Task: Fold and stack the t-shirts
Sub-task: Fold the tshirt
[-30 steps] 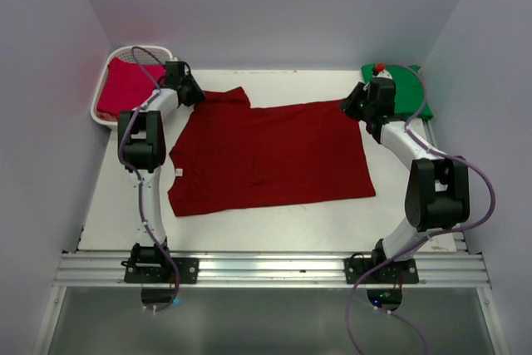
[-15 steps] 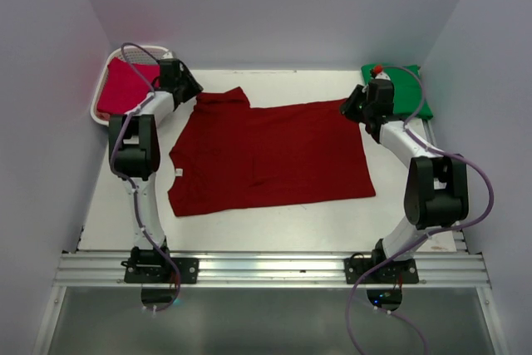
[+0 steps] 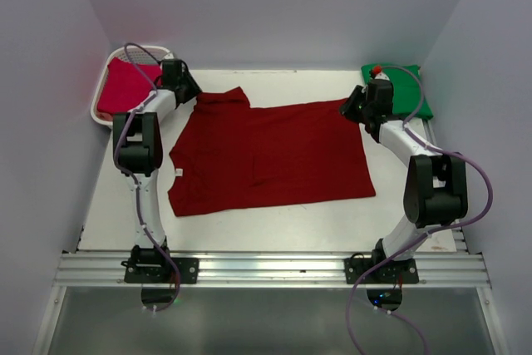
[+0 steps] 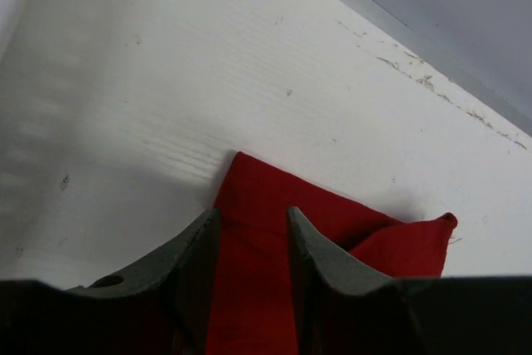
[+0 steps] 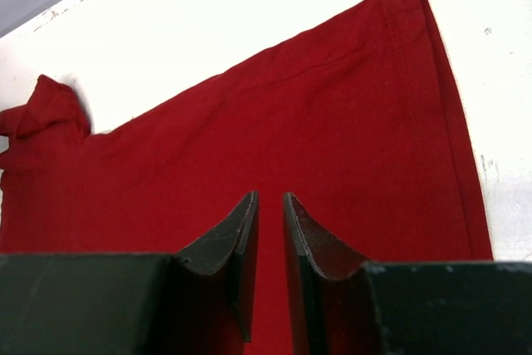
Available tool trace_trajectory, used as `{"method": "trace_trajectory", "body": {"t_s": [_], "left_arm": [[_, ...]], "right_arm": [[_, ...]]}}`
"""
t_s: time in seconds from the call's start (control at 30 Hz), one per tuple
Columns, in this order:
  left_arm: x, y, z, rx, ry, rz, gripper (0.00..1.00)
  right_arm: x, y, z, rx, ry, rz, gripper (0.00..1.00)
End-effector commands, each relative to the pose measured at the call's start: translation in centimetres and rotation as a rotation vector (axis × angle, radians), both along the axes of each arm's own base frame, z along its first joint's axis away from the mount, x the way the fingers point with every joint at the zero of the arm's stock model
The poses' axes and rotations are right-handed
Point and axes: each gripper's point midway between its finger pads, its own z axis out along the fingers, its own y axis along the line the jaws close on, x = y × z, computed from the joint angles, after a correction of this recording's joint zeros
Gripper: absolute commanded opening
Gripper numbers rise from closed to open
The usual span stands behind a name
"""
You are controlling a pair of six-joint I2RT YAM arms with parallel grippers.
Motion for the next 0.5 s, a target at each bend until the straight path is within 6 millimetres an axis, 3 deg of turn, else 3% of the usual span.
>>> {"method": "trace_trajectory", "body": {"t_s": [0.0, 0.03, 0.17, 0.47], "left_arm": [[0.8, 0.9, 0.2, 0.029, -0.005, 0.009, 0.41], [0.8, 2.5, 0.0, 0.029, -0.001, 0.036, 0.41], [0.7, 3.3, -0.7, 0.04, 0.014, 0.063, 0.41], [0.8, 2.6, -2.6, -0.002, 0.041, 0.026, 0.41]], "right_arm": [[1.0, 0.4, 1.7, -0.007, -0.048, 0.021, 0.22], [1.0, 0.4, 1.7, -0.007, -0.048, 0.02, 0.22], [0.9, 0.4, 1.6, -0.008, -0.045, 0.02, 0.22], [0.9, 0.4, 1.7, -0.008, -0.048, 0.018, 0.22]]}}
